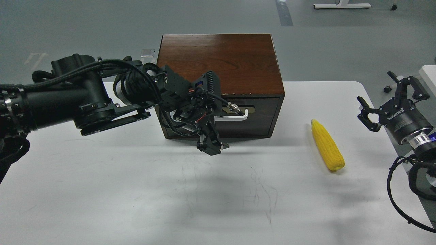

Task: Put corn in drawer with both arms
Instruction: 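Hook the left gripper onto the white drawer handle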

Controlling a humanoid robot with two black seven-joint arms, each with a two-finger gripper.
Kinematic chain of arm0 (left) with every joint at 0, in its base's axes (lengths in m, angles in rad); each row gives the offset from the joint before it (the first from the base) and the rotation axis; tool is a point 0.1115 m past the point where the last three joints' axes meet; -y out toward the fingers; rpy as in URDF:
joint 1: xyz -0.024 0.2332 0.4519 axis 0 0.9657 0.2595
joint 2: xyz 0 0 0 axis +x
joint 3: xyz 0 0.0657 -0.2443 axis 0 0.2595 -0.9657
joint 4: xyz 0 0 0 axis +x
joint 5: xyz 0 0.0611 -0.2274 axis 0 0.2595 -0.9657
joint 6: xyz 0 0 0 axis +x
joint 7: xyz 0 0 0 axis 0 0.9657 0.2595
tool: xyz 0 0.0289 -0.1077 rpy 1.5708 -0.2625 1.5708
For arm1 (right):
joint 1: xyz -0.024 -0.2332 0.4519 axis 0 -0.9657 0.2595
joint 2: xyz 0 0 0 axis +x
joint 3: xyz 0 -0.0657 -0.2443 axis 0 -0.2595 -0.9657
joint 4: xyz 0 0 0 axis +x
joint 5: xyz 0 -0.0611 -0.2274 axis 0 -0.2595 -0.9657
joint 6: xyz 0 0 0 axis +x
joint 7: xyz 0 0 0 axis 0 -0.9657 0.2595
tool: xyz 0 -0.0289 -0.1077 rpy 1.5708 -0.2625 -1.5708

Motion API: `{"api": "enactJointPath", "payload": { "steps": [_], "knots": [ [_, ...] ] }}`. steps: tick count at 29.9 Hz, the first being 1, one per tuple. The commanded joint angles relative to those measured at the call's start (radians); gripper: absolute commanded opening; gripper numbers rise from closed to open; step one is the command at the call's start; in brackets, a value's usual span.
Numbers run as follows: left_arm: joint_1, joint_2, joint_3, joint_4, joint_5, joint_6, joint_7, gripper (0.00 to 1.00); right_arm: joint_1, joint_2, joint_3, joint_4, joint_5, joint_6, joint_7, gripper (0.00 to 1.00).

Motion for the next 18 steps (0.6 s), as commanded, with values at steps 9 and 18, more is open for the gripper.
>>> {"api": "enactJointPath", "payload": {
  "steps": [9,18],
  "knots": [
    [0.004,-0.033,0.003,0.045,0.000,0.000,0.000,0.98,-0.001,0.001,0.000,0.000,0.000,0.000,0.000,1.00],
    [0.004,-0.046,0.020,0.059,0.000,0.000,0.000,0.98,-0.001,0.001,0.000,0.000,0.000,0.000,0.000,1.00]
  ]
}}
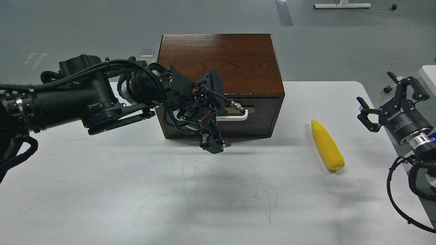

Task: Put corn in drawer with both arms
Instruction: 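Hook the left gripper onto the white drawer handle, then pull the drawer open toward the robot with the left gripper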

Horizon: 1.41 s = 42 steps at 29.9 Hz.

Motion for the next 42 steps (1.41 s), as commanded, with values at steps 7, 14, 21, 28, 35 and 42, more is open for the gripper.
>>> {"api": "enactJointPath", "payload": {
  "steps": [7,14,21,28,35,42],
  "knots": [
    [-0.001,-0.011,0.041,-0.003,0.000,0.000,0.000,0.98,0.000,-0.002,0.002,0.000,0.000,0.000,0.000,1.00],
    [-0.015,-0.034,0.084,-0.018,0.000,0.000,0.000,0.98,-0.001,0.000,0.002,0.000,0.000,0.000,0.000,1.00],
    [-0.041,-0.040,0.087,-0.056,0.000,0.000,0.000,0.98,-0.008,-0.002,0.005,0.000,0.000,0.000,0.000,1.00],
    [-0.059,-0.041,0.097,-0.124,0.000,0.000,0.000,0.98,-0.008,0.000,0.002,0.000,0.000,0.000,0.000,1.00],
    [-0.072,-0.038,0.097,-0.155,0.000,0.000,0.000,0.98,-0.009,0.000,0.003,0.000,0.000,0.000,0.000,1.00],
    [-0.073,-0.021,0.103,-0.224,0.000,0.000,0.000,0.98,-0.009,0.000,0.006,0.000,0.000,0.000,0.000,1.00]
  ]
}}
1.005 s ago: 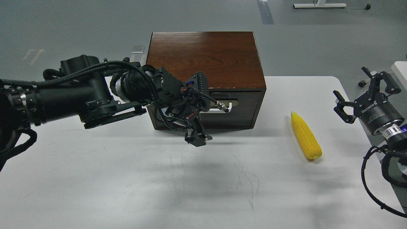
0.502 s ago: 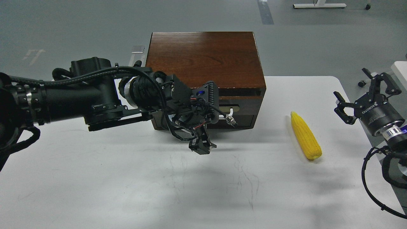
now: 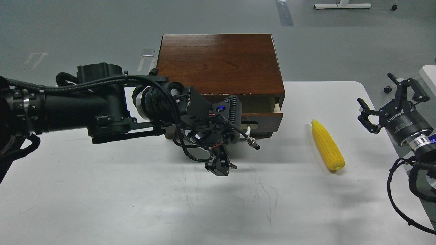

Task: Put corn in drawer with both arms
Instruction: 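Pull the drawer open toward the robot with the left gripper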

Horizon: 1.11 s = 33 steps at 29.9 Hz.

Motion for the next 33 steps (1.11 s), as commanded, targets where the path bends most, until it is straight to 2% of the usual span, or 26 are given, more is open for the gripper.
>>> {"api": "enactJointPath", "payload": {
  "steps": [1,14,33],
  "knots": [
    [0.000,0.005,0.001,-0.026,0.000,0.000,0.000,0.98,0.000,0.000,0.001,0.001,0.000,0.000,0.000,1.00],
    [-0.003,0.019,0.000,-0.078,0.000,0.000,0.000,0.98,-0.005,-0.001,0.001,0.001,0.000,0.000,0.000,1.00],
    [-0.020,0.037,-0.006,-0.075,0.000,0.000,0.000,0.98,-0.006,-0.001,0.001,0.001,0.000,0.000,0.000,1.00]
  ]
}}
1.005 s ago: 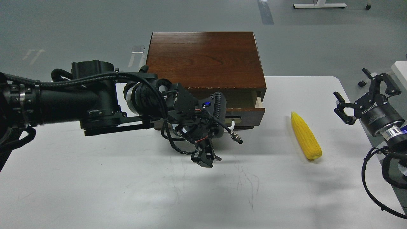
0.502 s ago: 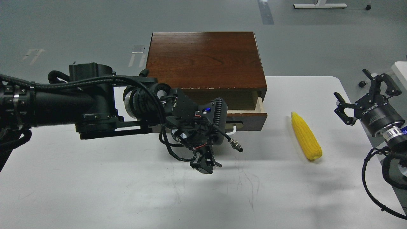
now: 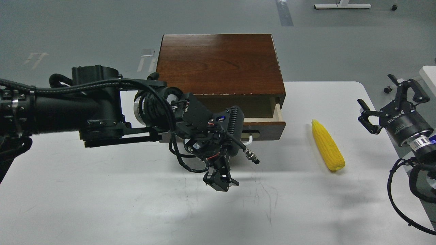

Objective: Put corn in drawer with both arms

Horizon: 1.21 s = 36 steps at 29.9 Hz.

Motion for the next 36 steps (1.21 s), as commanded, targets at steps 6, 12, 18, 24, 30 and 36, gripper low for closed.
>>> {"api": "enactJointPath", "payload": {
  "steps": [6,12,18,24,30,36],
  "knots": [
    [-0.103,0.059,-0.029,-0.099,-0.089,0.000,0.000,0.98,0.001,-0.001,0.003,-0.002,0.000,0.000,0.000,1.00],
    [-0.183,0.157,-0.130,-0.178,-0.350,0.000,0.000,0.98,0.001,-0.001,0.003,0.000,0.000,0.000,0.000,1.00],
    [-0.167,0.244,-0.337,-0.120,-0.815,0.000,0.000,0.98,0.001,-0.001,0.003,0.000,0.000,0.000,0.000,1.00],
    [-0.054,0.350,-0.363,-0.009,-1.372,0.000,0.000,0.98,0.001,-0.002,0.000,0.000,0.000,0.000,0.000,1.00],
    [0.121,0.424,-0.386,-0.001,-1.717,0.218,0.000,0.98,0.002,-0.010,-0.006,0.006,-0.014,0.000,0.000,1.00],
    [0.316,0.471,-0.440,0.086,-2.007,0.275,0.000,0.98,0.014,-0.062,-0.006,0.028,-0.187,0.000,0.000,1.00]
  ]
}}
